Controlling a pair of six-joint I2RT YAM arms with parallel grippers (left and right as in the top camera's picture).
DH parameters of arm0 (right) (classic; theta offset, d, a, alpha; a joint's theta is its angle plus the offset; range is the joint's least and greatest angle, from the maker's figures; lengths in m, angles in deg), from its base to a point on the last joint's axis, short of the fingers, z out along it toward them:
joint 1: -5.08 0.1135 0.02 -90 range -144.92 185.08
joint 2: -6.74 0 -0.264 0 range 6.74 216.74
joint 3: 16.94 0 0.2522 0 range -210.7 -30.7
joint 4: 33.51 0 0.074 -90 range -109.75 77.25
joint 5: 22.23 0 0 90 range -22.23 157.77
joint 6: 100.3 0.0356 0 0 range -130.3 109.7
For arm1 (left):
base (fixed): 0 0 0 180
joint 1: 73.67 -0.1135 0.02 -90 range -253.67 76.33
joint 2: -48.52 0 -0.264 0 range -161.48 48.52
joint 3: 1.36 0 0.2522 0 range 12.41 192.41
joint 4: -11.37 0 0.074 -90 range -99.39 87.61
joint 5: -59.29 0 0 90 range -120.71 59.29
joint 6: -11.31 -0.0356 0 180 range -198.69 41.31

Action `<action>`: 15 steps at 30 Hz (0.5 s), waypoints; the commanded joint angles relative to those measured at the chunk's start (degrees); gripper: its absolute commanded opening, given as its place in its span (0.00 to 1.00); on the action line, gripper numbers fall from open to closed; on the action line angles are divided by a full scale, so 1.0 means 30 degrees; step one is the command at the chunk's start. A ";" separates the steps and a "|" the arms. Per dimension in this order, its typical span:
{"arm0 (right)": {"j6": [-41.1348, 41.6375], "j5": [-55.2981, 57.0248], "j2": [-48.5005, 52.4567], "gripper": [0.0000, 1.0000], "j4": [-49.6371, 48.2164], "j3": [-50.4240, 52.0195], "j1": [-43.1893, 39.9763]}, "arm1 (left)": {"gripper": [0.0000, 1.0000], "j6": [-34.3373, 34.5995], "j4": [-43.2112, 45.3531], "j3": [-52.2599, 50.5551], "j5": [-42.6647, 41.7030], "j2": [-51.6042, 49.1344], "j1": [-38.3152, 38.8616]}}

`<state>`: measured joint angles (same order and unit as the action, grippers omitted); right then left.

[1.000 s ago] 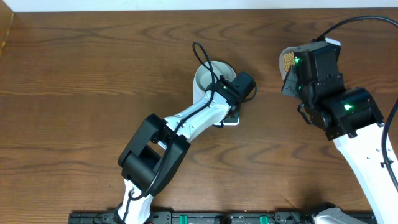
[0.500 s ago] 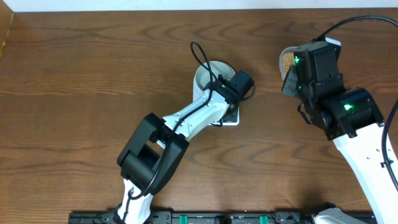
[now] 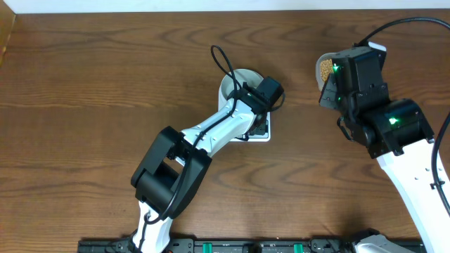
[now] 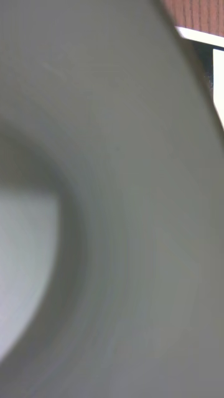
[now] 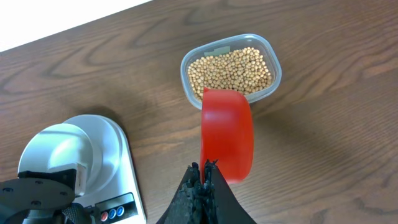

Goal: Scoop item into bowl and weigh 50g on scale

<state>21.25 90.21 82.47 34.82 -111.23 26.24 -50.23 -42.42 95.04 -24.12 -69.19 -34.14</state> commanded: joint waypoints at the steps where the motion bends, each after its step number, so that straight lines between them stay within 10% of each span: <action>1: -0.0189 0.0408 0.0015 0.01 -0.0036 -0.0328 -0.0204 | 0.07 -0.0277 -0.0146 -0.0066 0.0138 -0.0984 -0.0204; 15: -0.0189 0.0546 0.0015 0.01 -0.0044 -0.0328 -0.0204 | 0.07 -0.1100 -0.2470 -0.0073 -0.0058 0.2055 -0.0204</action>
<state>21.23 90.51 82.47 34.82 -111.23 26.24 -50.90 -48.71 95.15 -24.41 -67.77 -34.38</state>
